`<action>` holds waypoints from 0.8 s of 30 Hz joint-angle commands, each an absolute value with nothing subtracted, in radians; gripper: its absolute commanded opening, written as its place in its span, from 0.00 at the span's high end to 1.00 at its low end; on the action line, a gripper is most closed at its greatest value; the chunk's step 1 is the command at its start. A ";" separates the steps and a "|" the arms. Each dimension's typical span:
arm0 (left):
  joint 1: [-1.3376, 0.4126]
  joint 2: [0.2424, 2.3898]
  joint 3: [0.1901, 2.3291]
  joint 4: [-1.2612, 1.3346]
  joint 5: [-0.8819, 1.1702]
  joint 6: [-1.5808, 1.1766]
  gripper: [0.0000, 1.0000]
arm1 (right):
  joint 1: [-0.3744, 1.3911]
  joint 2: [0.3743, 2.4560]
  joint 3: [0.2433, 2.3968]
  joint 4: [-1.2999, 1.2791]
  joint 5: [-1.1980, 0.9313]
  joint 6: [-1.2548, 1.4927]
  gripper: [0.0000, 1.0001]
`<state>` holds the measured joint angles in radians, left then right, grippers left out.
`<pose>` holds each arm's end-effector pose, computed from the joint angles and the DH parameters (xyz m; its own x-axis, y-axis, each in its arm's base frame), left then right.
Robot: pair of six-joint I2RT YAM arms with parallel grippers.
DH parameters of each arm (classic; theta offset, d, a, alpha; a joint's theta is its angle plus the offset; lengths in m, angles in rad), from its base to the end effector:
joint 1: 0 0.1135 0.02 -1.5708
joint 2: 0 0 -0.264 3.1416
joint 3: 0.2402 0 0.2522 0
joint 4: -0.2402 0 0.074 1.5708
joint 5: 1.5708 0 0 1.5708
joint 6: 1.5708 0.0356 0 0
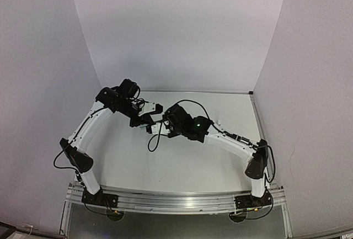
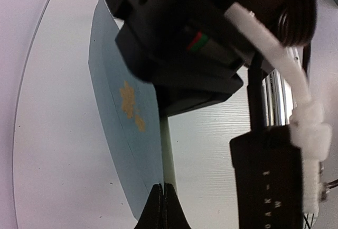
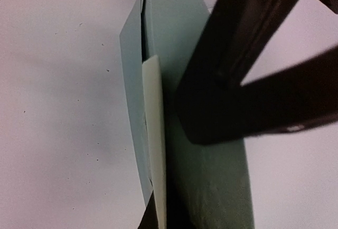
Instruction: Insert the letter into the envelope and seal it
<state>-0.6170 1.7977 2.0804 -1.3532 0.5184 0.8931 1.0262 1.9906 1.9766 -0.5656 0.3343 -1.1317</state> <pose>0.2738 -0.2159 0.4046 0.0938 0.7631 -0.6395 0.9942 -0.0375 0.1011 0.2501 0.3903 0.3522 0.4820 -0.8547 -0.1930 -0.5399 -0.1161 -0.8337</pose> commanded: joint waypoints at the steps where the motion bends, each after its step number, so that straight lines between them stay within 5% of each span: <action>1: -0.624 1.743 2.093 -1.492 0.588 0.906 1.00 | 1.031 2.013 2.025 -0.571 0.295 -1.152 1.00; 10: -0.623 1.730 2.099 -1.461 0.637 0.893 1.00 | 1.029 2.011 2.032 -0.571 0.138 -1.064 1.00; 24: -0.622 1.728 2.127 -1.495 0.640 0.896 1.00 | 0.973 1.992 1.893 -0.620 0.259 -0.931 1.00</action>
